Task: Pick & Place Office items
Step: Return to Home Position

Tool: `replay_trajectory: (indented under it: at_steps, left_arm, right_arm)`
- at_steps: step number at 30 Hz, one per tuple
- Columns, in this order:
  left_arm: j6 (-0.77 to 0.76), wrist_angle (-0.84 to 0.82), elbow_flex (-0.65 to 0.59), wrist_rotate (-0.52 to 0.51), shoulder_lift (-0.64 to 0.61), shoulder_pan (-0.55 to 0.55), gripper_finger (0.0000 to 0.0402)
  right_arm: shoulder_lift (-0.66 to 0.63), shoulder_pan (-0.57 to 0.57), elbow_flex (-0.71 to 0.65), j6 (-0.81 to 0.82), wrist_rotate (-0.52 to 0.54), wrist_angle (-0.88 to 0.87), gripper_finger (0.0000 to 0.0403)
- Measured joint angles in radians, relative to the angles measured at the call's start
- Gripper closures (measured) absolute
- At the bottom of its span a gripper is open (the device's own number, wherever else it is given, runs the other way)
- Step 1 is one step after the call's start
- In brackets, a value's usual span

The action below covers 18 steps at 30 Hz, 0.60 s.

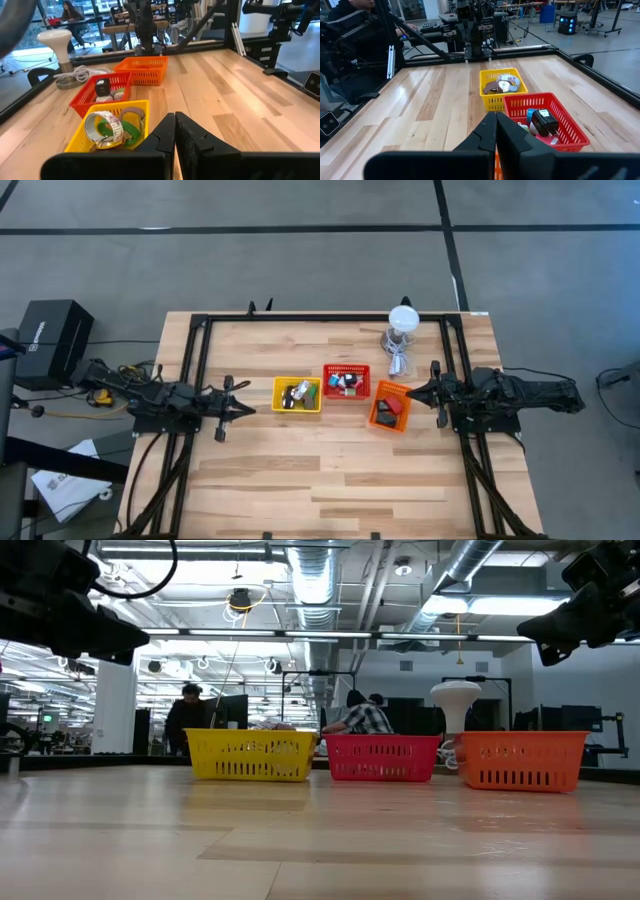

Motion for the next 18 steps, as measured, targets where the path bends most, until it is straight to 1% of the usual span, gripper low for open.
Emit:
replay_trajectory:
  at_steps: [11,18]
  left_arm:
    - [0.0,0.006,0.0,0.0,0.04,0.0,0.0399]
    - [0.0,0.009,0.0,0.0,0.041,0.0,0.0399]
  right_arm:
    - [0.0,0.0,0.0,0.0,0.0,0.0,0.0402]
    - [0.0,0.0,0.0,0.0,0.0,0.0,0.0402]
